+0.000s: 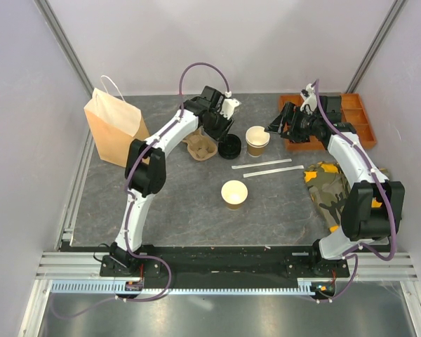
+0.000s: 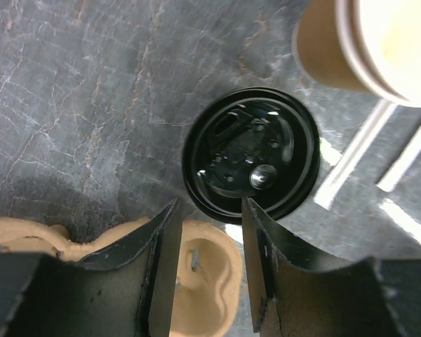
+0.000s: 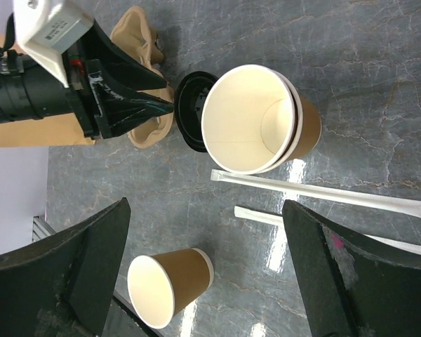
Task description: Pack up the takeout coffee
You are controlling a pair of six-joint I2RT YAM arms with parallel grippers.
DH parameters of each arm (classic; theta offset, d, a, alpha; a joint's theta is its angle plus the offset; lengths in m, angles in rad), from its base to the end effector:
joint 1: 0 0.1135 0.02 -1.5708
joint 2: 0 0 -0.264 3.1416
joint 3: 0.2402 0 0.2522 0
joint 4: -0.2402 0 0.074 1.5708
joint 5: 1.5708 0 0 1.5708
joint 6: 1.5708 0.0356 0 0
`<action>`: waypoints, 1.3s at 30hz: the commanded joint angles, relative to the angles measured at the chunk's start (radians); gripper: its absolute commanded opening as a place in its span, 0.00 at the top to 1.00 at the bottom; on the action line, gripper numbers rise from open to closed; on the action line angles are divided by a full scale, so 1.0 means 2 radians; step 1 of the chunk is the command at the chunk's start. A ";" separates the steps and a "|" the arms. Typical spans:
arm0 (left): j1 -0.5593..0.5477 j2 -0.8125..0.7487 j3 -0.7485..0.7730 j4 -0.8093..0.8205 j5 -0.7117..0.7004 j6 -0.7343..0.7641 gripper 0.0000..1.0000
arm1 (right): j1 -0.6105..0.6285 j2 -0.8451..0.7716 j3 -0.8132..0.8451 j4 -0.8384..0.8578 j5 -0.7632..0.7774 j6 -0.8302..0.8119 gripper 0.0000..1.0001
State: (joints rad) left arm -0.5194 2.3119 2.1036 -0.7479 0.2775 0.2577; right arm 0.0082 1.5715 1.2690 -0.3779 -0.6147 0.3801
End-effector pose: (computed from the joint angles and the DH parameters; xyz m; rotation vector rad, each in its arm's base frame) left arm 0.4403 -0.2630 0.2279 1.0628 2.3001 -0.4553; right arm 0.3518 0.0234 0.2969 0.0803 2.2521 0.8991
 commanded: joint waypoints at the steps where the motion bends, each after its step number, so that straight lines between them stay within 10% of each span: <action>1: -0.002 0.021 0.033 0.020 -0.018 0.026 0.54 | -0.002 0.006 0.019 0.006 0.004 -0.004 0.02; 11: -0.001 0.047 0.046 0.037 -0.032 0.031 0.56 | -0.001 0.010 0.019 0.006 0.005 -0.004 0.02; 23: -0.001 0.023 0.043 0.040 -0.024 0.018 0.95 | -0.001 0.017 0.024 0.008 -0.001 0.007 0.02; 31: -0.001 -0.029 0.046 0.020 -0.005 0.004 0.98 | -0.001 0.013 0.034 0.008 -0.019 -0.006 0.02; 39: 0.000 -0.116 0.059 -0.080 0.156 -0.041 0.98 | -0.002 -0.028 0.118 -0.092 -0.068 -0.211 0.02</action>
State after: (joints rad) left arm -0.5182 2.2562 2.1677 -0.7998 0.3595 0.2527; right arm 0.0082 1.6012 1.3880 -0.4629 -0.6727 0.2401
